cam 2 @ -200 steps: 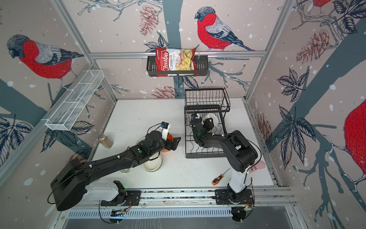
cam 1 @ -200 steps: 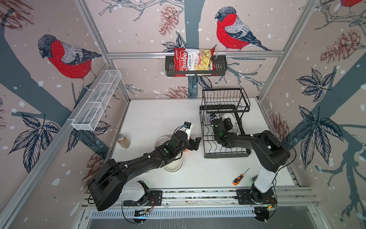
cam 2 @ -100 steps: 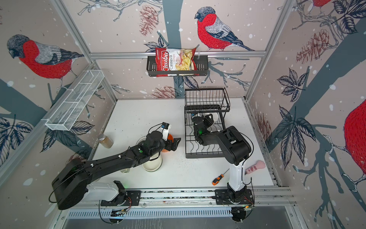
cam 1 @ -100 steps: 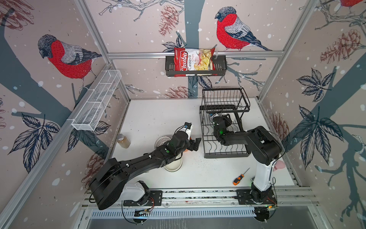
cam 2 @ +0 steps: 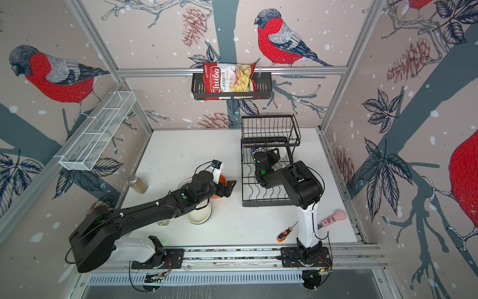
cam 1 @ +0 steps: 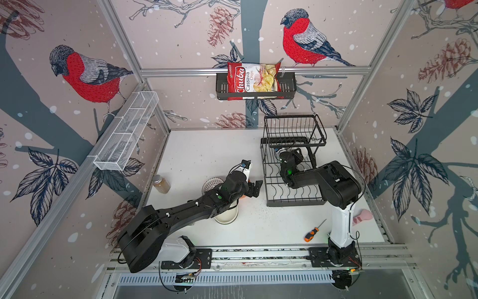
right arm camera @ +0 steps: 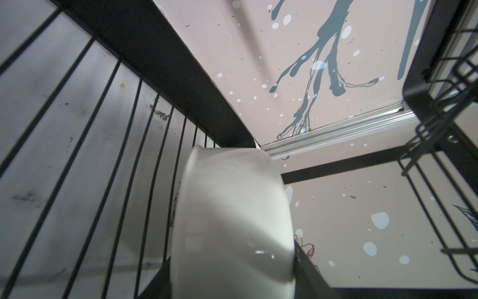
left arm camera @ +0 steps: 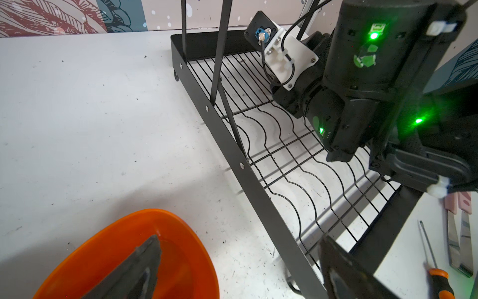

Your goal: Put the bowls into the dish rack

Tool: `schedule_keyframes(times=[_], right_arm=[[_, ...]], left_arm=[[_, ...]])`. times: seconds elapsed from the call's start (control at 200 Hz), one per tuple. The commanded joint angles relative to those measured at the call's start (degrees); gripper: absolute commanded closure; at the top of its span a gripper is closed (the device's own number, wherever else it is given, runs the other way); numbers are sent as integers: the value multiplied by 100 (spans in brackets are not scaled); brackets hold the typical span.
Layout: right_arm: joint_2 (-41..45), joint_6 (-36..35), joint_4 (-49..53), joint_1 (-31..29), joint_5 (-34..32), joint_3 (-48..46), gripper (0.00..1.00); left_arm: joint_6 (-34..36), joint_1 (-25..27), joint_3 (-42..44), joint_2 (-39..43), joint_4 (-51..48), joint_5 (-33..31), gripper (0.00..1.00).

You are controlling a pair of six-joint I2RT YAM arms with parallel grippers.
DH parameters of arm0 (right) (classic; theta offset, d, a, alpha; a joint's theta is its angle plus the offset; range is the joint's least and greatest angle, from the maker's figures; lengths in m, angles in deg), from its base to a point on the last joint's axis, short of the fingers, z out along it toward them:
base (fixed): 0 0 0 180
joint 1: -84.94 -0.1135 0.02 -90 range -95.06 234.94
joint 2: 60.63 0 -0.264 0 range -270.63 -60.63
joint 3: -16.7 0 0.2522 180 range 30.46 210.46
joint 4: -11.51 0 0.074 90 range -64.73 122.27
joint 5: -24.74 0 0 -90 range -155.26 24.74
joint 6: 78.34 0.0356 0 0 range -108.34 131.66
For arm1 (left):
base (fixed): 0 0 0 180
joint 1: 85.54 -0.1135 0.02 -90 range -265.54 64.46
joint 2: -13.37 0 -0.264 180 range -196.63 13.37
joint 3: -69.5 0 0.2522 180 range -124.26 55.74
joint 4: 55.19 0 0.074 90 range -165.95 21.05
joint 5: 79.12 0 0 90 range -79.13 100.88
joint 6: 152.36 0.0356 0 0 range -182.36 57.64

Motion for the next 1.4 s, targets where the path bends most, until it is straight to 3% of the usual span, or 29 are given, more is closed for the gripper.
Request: schedule_keyframes(times=[0.0, 0.375, 1.096, 1.391], right_arm=[[-82, -170, -537, 32, -72, 95, 58], [-360, 57, -248, 61, -4, 267, 53], [-372, 741, 525, 65, 115, 412, 25], [-194, 1224, 981, 27, 285, 498, 18]], left_arm=[[16, -9, -63, -22, 23, -45, 6], [48, -9, -102, -76, -61, -87, 6], [159, -9, -90, 22, -73, -265, 6], [169, -9, -99, -4, -86, -287, 6]])
